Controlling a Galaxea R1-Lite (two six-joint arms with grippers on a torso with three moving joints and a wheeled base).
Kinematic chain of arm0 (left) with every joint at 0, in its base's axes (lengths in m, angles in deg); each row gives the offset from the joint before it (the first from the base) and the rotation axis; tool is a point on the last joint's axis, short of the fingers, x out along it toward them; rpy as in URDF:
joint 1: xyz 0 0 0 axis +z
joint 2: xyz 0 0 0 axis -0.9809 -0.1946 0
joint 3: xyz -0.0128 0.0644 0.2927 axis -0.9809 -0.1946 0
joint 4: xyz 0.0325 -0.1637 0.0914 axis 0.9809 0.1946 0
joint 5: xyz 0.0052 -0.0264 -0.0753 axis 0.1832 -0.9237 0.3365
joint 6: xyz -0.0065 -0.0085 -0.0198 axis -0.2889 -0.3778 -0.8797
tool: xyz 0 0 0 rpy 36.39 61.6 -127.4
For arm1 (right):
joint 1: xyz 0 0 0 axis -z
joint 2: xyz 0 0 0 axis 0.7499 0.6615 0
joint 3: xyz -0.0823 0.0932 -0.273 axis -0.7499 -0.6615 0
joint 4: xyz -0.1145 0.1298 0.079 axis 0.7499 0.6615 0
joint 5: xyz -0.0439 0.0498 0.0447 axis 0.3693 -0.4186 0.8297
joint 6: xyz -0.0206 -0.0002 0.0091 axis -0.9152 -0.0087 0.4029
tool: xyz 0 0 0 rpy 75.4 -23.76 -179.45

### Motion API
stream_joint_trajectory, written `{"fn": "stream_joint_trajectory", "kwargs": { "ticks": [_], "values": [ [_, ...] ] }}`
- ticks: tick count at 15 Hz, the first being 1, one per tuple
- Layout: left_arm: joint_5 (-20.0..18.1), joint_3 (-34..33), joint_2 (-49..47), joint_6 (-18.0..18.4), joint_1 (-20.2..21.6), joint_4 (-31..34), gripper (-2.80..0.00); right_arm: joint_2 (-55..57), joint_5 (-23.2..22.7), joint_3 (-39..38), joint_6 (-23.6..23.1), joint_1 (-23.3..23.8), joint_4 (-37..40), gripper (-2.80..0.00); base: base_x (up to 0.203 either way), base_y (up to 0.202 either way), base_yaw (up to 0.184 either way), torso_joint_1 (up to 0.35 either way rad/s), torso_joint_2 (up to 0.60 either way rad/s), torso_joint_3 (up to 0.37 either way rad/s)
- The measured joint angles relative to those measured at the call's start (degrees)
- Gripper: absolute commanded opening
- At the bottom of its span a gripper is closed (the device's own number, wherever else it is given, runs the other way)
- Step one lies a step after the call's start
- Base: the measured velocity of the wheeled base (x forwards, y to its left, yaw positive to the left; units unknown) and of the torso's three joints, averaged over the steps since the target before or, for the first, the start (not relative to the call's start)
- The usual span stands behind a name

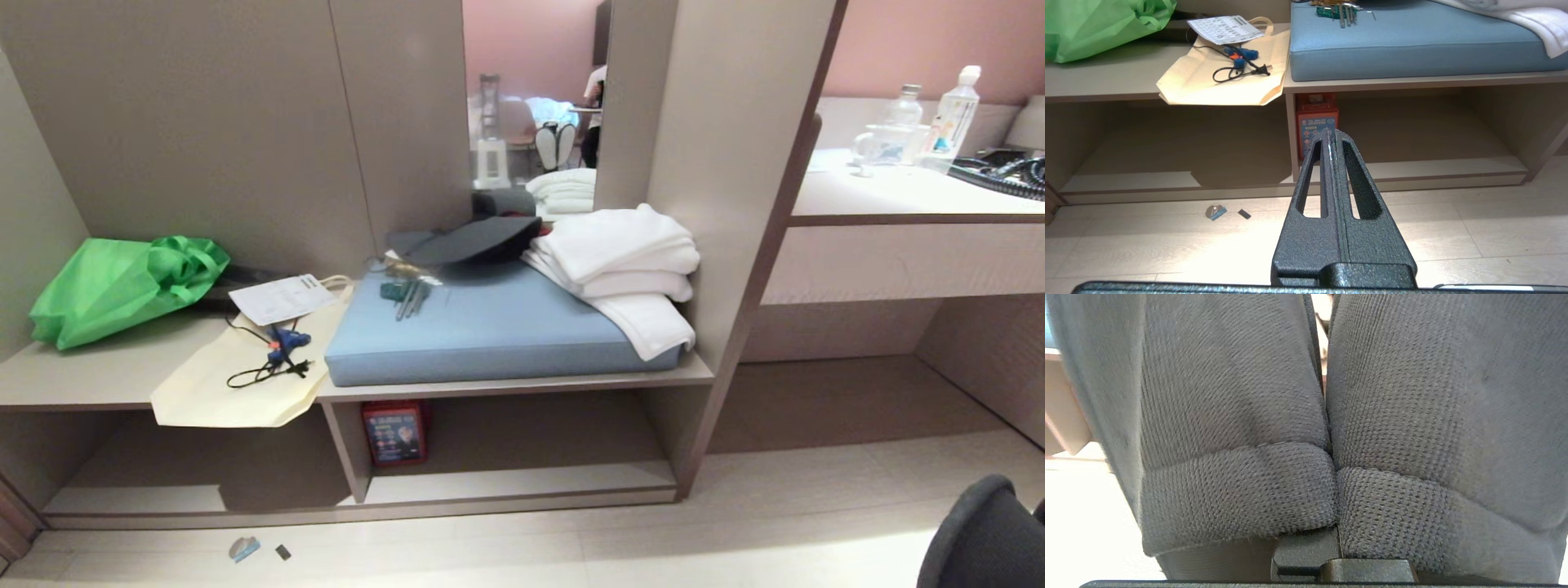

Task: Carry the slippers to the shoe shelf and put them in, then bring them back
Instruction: Place the slippers into the shoe cabinet

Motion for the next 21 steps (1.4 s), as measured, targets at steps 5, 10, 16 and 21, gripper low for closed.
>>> {"fn": "stream_joint_trajectory", "kwargs": {
  "ticks": [5,10,16,21],
  "values": [
    [0.00,0.00,0.00,0.00,0.00,-0.02,-2.80,0.00,0.02,0.00,0.00,-0.07,0.05,-2.80,0.000,0.000,0.000,0.003,0.00,-0.170],
    [-0.02,0.00,0.00,-0.01,0.00,-0.02,-2.80,0.00,0.01,0.00,0.00,-0.07,0.05,-2.80,0.000,0.000,0.000,0.001,0.01,-0.197],
    [0.00,0.00,0.00,-0.01,0.00,-0.02,-2.80,0.00,0.01,0.00,0.01,-0.05,0.05,-2.80,0.000,0.000,0.000,0.003,0.00,-0.199],
    [0.00,0.00,0.00,0.01,0.00,-0.02,-2.80,0.00,0.01,0.00,0.00,-0.05,0.05,-2.80,0.000,0.000,0.000,0.004,0.00,-0.199]
  ]
}}
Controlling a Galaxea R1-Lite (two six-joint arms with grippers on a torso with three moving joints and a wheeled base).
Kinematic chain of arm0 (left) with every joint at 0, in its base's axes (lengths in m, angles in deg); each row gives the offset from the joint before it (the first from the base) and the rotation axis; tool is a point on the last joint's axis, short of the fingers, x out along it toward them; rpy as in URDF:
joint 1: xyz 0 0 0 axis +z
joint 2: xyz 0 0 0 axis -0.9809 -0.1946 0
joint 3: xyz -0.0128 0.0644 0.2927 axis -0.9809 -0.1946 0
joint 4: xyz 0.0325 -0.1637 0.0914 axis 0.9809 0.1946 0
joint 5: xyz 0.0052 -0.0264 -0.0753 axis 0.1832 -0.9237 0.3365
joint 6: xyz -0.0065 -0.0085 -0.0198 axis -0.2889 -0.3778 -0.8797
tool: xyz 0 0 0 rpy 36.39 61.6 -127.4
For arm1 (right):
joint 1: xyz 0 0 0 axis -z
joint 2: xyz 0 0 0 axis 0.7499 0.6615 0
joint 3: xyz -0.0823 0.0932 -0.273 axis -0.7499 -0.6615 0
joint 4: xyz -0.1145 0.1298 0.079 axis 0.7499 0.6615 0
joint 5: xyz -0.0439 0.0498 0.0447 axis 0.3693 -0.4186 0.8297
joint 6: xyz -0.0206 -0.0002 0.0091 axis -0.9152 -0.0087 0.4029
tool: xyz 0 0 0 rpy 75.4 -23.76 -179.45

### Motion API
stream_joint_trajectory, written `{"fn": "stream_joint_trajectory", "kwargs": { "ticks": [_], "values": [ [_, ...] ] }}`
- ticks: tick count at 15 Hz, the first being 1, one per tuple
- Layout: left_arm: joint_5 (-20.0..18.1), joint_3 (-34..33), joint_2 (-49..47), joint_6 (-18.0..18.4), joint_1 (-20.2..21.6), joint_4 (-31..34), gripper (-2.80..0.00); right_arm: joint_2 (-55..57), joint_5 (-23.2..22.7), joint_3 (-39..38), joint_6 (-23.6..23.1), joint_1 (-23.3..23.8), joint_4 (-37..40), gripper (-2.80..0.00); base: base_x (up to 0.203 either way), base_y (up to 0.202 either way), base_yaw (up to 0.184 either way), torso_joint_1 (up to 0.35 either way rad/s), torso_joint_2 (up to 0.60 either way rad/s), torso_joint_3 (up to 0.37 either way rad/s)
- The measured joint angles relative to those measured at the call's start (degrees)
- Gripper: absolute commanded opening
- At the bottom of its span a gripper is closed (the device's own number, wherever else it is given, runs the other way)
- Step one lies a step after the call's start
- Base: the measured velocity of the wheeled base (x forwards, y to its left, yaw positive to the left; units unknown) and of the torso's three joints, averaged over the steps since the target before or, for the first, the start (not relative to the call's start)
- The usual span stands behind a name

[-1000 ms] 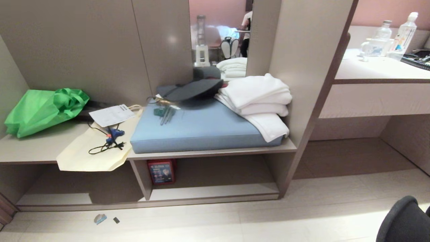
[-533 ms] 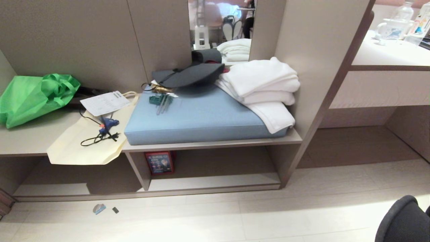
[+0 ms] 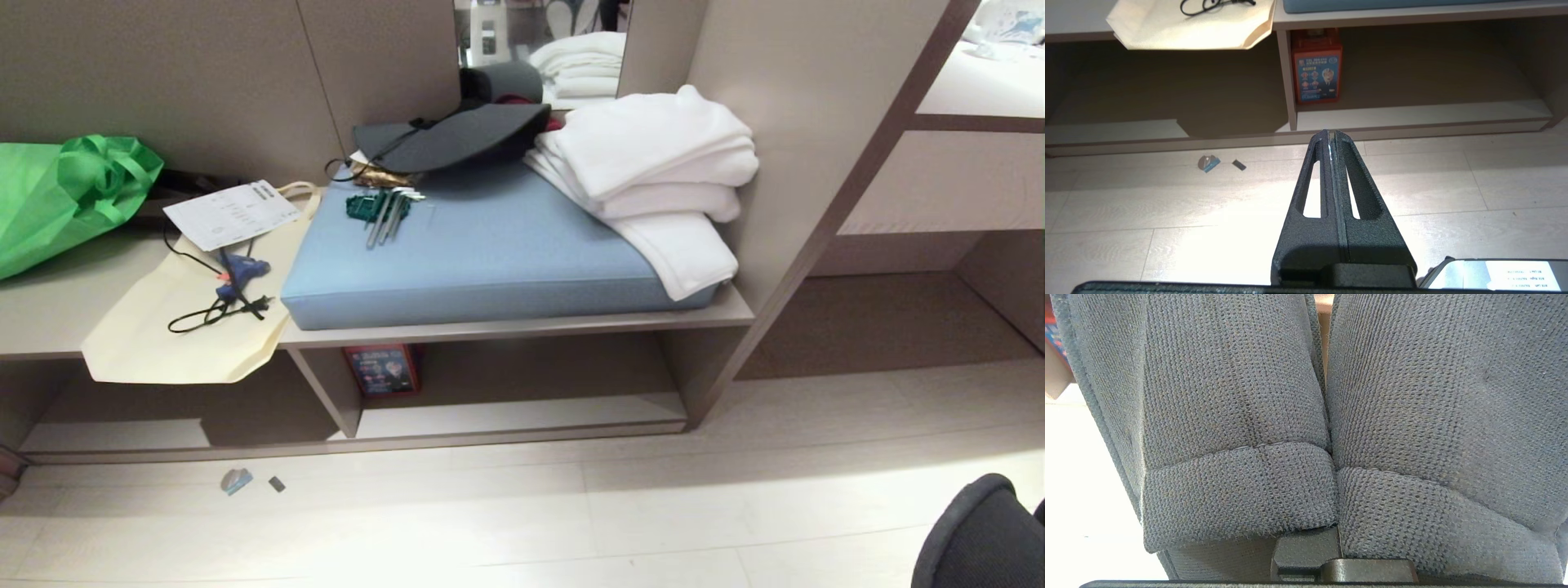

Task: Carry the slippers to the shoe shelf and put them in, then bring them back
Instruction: Place the slippers into the shoe cabinet

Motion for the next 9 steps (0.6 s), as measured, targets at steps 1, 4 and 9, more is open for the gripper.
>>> {"fn": "stream_joint_trajectory", "kwargs": {
  "ticks": [1,4,9],
  "values": [
    [0.00,0.00,0.00,-0.02,0.00,0.00,-2.80,0.00,0.01,0.00,-0.01,-0.01,0.00,-2.80,0.000,0.000,0.000,0.002,0.00,-0.198],
    [0.00,0.00,0.00,-0.01,0.00,0.00,-2.80,0.00,0.02,0.00,-0.14,-0.02,0.00,-2.80,0.000,0.000,0.000,0.002,0.00,-0.198],
    [0.00,0.00,0.00,-0.08,0.00,0.00,-2.80,0.00,0.01,0.00,-0.17,0.00,-0.01,-2.80,0.000,0.000,0.000,0.004,0.00,-0.200]
  ]
}}
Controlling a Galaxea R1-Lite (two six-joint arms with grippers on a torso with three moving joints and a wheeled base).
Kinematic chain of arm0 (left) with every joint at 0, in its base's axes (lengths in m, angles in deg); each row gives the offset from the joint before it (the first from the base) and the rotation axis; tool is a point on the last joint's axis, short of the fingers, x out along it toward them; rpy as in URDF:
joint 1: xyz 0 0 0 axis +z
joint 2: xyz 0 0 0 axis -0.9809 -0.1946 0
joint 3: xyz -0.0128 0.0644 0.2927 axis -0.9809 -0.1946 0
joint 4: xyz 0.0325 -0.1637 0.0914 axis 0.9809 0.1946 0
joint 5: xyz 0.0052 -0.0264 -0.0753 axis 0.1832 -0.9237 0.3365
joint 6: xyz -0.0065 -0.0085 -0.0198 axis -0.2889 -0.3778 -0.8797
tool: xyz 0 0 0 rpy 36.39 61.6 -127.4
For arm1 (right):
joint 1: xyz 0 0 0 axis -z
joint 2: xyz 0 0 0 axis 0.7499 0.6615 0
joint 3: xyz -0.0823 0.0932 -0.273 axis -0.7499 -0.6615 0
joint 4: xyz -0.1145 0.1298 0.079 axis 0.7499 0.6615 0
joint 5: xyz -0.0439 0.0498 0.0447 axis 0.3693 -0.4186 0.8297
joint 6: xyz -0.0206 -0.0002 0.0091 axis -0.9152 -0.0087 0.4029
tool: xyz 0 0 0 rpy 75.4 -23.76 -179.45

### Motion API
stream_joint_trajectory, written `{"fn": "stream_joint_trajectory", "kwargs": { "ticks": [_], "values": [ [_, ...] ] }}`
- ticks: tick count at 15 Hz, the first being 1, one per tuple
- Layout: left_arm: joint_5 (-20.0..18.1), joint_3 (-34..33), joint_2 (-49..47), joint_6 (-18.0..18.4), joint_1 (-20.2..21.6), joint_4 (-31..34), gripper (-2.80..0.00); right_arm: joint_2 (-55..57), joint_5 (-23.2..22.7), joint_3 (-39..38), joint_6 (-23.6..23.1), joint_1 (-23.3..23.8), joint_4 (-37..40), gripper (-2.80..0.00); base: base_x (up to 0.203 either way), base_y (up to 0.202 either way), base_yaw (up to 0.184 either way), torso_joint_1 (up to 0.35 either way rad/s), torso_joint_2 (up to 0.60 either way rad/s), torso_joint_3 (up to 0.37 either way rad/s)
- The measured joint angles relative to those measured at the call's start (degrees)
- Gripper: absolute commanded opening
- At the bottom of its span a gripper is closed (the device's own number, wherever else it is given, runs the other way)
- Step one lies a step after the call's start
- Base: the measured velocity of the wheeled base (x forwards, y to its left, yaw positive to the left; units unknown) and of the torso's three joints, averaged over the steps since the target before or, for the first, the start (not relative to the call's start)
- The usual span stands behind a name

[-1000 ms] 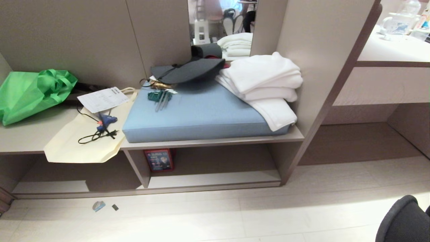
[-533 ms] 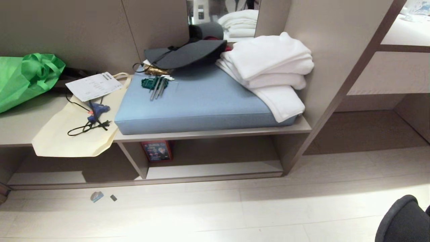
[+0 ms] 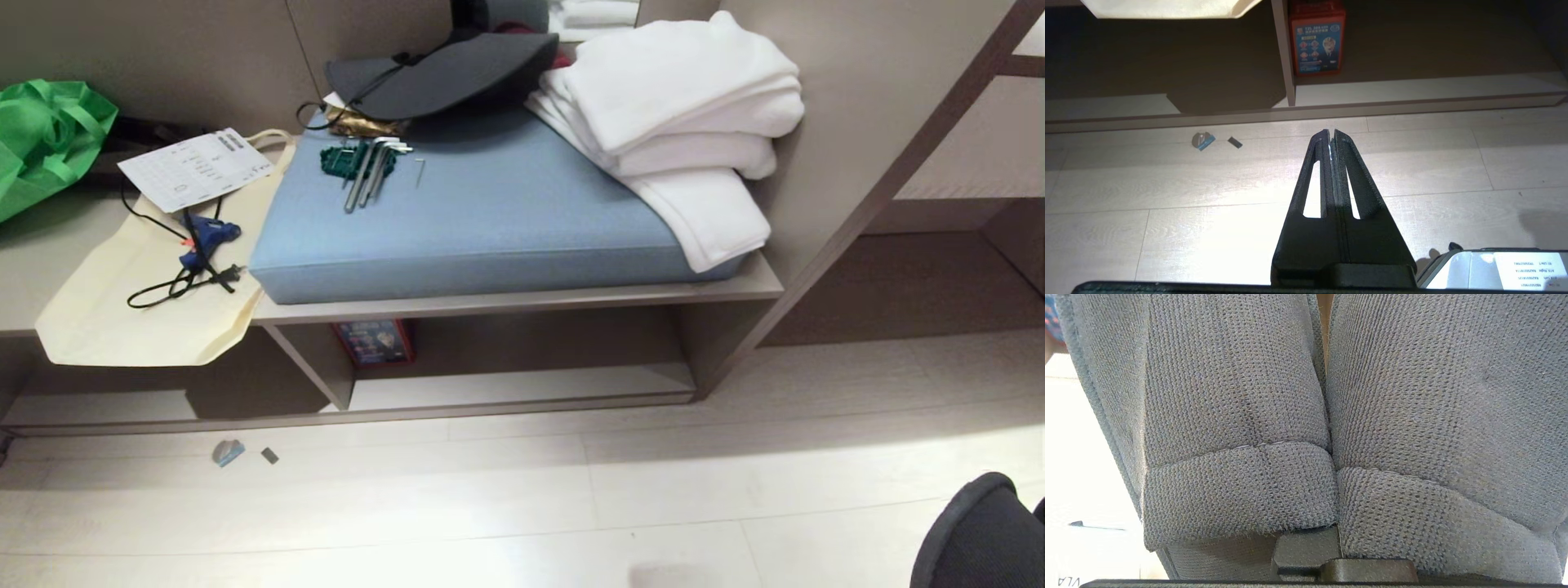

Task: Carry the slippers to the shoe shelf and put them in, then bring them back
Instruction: Place the slippers into the shoe cabinet

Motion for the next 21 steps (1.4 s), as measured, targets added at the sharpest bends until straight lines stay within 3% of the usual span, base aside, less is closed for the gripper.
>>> {"fn": "stream_joint_trajectory", "kwargs": {
  "ticks": [21],
  "values": [
    [0.00,0.00,0.00,-0.29,0.00,0.00,-2.80,0.00,0.07,0.00,0.79,0.00,0.01,-2.80,0.000,0.000,0.000,0.003,0.00,-0.198]
  ]
}}
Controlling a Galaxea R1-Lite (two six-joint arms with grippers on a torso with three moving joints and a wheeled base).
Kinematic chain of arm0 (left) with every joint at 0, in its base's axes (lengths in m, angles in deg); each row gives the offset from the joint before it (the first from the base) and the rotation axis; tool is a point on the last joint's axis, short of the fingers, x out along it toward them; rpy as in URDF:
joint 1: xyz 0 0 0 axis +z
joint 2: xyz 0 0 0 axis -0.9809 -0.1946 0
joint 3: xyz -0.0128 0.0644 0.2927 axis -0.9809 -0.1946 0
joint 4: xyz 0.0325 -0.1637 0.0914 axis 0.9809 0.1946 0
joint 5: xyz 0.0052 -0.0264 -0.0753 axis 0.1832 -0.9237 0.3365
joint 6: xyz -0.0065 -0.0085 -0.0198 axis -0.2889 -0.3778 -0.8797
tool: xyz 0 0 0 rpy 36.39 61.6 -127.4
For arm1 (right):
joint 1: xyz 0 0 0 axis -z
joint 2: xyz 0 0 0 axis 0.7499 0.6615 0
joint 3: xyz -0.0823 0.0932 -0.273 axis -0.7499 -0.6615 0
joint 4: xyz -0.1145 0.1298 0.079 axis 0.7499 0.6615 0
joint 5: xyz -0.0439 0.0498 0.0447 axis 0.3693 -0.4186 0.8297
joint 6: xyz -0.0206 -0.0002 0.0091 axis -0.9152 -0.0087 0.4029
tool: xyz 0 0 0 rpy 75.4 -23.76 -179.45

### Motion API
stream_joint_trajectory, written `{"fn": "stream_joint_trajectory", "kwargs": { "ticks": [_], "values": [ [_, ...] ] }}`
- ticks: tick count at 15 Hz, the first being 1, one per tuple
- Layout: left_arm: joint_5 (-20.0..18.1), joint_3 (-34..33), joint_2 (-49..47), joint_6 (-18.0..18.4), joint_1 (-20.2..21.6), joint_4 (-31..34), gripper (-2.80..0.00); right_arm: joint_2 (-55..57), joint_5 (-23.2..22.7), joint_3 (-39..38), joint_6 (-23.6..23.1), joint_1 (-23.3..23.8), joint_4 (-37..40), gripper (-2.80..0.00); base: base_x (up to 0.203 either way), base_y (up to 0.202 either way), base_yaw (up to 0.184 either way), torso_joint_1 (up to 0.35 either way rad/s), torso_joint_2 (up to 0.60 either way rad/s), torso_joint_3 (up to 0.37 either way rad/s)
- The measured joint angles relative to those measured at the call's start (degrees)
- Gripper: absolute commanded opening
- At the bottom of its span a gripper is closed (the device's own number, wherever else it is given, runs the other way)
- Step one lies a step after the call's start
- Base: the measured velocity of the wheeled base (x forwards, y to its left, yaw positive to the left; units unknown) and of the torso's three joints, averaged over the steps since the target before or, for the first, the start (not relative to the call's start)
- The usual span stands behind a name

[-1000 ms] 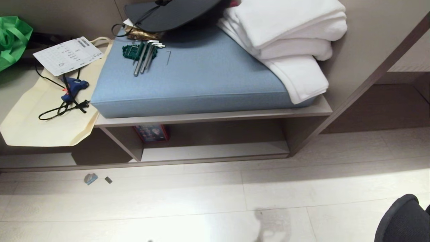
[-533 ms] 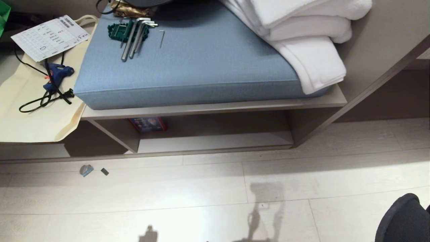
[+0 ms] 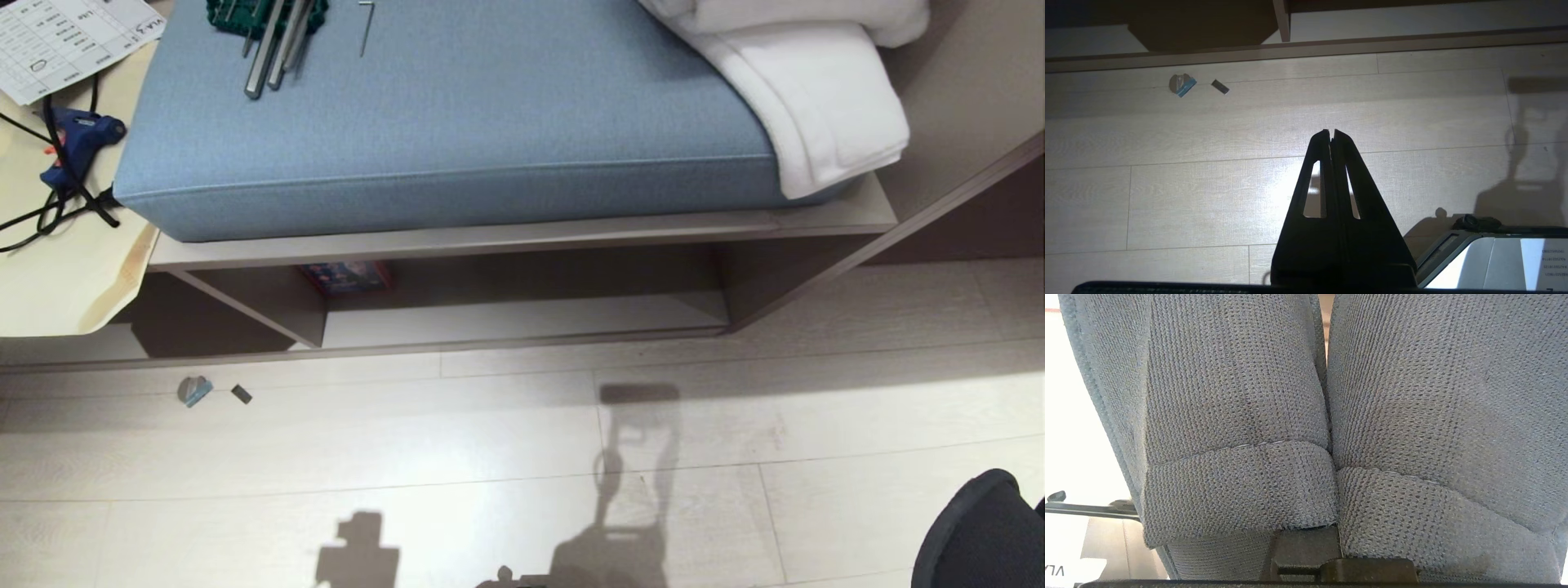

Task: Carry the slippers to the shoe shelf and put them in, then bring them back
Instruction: Place the slippers into the shoe cabinet

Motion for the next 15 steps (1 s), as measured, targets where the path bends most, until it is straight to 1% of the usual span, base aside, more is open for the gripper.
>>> {"fn": "stream_joint_trajectory", "kwargs": {
  "ticks": [15],
  "values": [
    [0.00,0.00,0.00,0.02,0.00,-0.02,-2.80,0.00,0.00,0.00,0.13,-0.01,-0.05,-2.80,0.000,0.000,0.000,0.002,0.00,-0.200]
  ]
}}
